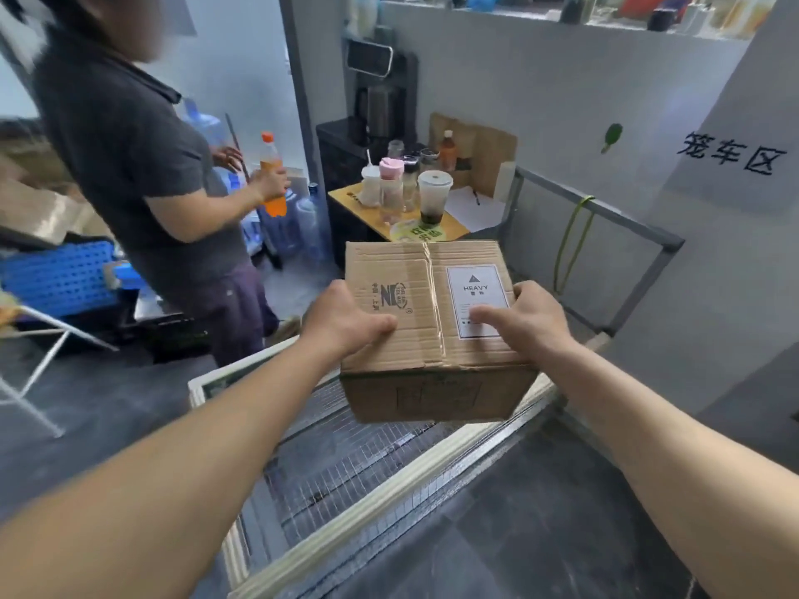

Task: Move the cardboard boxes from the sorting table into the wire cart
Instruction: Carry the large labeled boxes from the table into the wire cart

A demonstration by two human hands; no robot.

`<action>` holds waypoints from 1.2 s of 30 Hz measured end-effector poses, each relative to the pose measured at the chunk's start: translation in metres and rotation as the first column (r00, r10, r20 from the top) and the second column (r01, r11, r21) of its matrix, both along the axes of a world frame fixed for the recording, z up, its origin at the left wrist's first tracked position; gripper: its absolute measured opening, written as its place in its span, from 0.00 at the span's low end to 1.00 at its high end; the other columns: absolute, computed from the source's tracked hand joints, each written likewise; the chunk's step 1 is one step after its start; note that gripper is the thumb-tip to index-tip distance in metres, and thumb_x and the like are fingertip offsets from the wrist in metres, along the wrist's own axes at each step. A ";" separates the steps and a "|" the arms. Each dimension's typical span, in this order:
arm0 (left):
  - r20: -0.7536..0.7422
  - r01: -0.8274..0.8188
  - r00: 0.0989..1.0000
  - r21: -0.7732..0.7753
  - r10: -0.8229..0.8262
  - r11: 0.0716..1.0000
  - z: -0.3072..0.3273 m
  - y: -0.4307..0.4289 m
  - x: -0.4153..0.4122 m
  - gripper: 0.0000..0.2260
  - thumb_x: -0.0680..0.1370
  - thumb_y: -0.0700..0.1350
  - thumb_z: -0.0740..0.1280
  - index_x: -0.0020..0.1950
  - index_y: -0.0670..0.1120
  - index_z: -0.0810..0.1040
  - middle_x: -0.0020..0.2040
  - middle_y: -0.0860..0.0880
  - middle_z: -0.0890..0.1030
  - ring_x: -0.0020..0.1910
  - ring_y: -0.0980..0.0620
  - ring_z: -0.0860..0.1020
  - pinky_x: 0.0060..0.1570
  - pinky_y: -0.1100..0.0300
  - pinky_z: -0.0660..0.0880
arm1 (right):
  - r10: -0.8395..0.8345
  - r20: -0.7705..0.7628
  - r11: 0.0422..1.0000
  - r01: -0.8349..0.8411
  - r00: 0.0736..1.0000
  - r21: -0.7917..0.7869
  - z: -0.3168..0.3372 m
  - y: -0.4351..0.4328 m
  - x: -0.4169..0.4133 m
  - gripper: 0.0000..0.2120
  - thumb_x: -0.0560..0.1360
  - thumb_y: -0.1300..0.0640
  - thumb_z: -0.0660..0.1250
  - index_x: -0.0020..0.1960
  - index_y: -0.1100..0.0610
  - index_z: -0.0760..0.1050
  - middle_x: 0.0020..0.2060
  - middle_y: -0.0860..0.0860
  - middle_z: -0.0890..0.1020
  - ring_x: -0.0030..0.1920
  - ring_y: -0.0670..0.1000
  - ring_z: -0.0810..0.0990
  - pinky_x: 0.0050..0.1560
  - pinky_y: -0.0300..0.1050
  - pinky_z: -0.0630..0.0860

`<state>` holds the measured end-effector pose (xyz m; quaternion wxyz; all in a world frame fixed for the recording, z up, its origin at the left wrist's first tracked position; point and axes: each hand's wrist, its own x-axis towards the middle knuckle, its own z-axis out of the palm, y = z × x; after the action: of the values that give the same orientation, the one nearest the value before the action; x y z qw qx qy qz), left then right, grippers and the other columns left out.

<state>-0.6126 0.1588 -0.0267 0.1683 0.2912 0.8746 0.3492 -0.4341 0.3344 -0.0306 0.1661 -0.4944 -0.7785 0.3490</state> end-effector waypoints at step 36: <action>0.282 -0.485 0.771 -0.319 0.571 0.814 -0.329 -0.048 -0.180 0.33 0.65 0.44 0.79 0.65 0.44 0.69 0.60 0.47 0.77 0.56 0.46 0.77 0.57 0.46 0.77 | 0.486 0.215 0.852 -0.405 0.847 -0.331 -0.330 0.000 -0.283 0.29 0.67 0.48 0.79 0.61 0.56 0.71 0.49 0.47 0.78 0.50 0.52 0.78 0.39 0.45 0.69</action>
<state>-0.7927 0.1112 -0.3555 0.2542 -0.0594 0.9081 0.3274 -0.7166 0.3341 -0.3602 -0.1061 -0.3620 -0.8326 0.4055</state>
